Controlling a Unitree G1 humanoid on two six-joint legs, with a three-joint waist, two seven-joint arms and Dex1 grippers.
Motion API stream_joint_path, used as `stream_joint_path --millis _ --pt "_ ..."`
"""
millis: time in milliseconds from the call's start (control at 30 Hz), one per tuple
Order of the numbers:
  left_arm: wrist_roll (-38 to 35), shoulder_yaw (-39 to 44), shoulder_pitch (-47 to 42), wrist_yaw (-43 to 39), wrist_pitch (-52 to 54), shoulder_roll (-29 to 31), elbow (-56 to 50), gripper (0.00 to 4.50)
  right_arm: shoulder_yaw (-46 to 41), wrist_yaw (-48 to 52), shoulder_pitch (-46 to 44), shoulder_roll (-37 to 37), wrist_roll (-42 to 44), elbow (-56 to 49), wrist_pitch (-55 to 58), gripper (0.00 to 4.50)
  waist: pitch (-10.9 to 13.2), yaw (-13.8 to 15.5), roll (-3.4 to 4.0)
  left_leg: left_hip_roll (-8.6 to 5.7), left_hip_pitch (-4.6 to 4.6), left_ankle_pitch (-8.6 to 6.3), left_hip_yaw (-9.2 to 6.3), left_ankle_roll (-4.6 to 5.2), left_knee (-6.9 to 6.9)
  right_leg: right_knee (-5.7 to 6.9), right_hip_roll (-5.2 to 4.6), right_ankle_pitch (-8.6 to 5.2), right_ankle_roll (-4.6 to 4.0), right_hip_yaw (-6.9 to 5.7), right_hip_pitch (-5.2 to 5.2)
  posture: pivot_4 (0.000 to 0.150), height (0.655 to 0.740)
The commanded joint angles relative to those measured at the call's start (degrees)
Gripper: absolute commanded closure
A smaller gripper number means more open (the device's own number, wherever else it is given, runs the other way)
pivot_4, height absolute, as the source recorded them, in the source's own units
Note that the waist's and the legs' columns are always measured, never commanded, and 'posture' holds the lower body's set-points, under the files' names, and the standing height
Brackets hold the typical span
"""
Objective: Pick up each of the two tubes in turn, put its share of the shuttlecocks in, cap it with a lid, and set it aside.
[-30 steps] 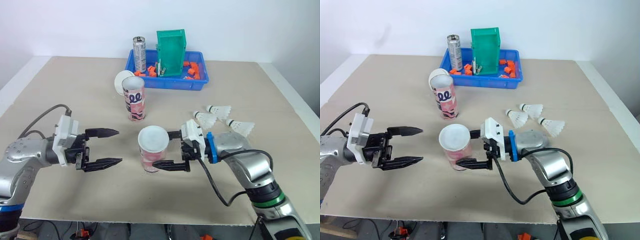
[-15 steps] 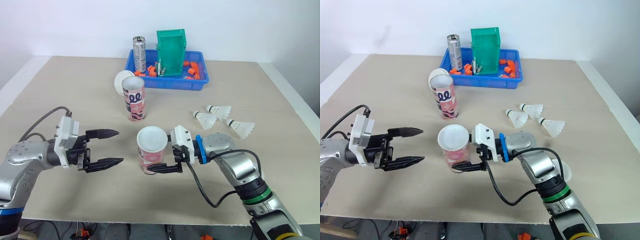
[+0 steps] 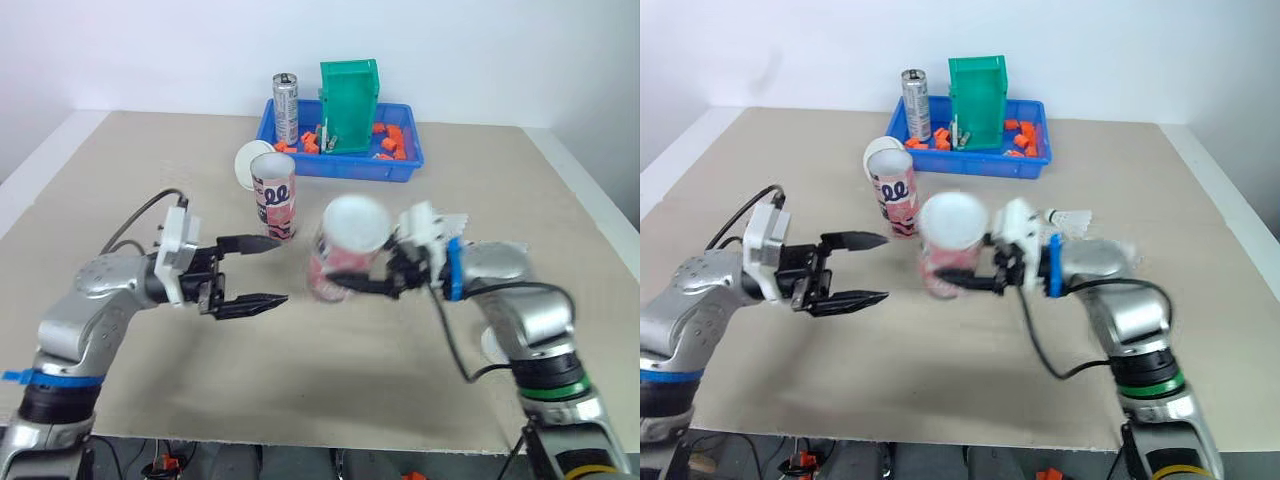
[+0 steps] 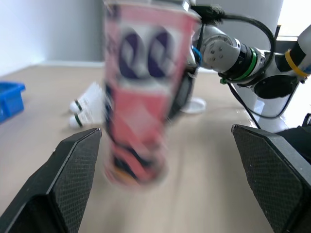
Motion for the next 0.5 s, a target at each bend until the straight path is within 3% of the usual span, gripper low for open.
stream_joint_path --millis 33,167,367,500 --pt "4.95 -3.84 -4.51 2.02 -2.97 -3.76 4.09 0.0 -12.04 -7.36 -2.69 -4.92 -0.75 8.56 -0.78 1.83 0.0 0.25 0.0 -0.01 0.02 0.0 -0.01 0.0 0.01 0.01 0.01 0.01 0.0 0.0 0.02 0.15 0.7362" --pt "10.13 -8.03 -9.48 4.63 -7.03 -11.52 11.71 0.0 -23.17 -16.19 -4.03 -12.08 -2.71 20.6 -1.9 1.83 0.01 1.1 0.02 -0.24 -0.04 0.02 -0.08 0.04 0.07 -0.03 -0.12 0.02 0.12 0.03 0.11 0.15 0.7362" --pt "14.02 -9.9 -14.49 9.1 -10.47 -20.67 19.99 0.0 -26.01 -25.16 -2.6 -18.21 -9.76 37.6 -6.51 1.83 -0.01 0.35 0.04 -0.35 0.0 -0.06 -0.03 0.16 -0.09 -0.07 -0.19 0.01 0.0 0.17 0.11 0.15 0.7362" --pt "17.85 -11.04 -17.34 10.93 -14.9 -24.49 25.26 0.0 -27.1 -25.88 -0.43 -17.1 -9.57 44.97 -9.16 1.83 -0.02 0.18 0.06 -0.44 0.04 -0.06 -0.05 0.16 -0.07 -0.07 -0.23 0.0 0.05 0.2 0.18 0.15 0.7362"
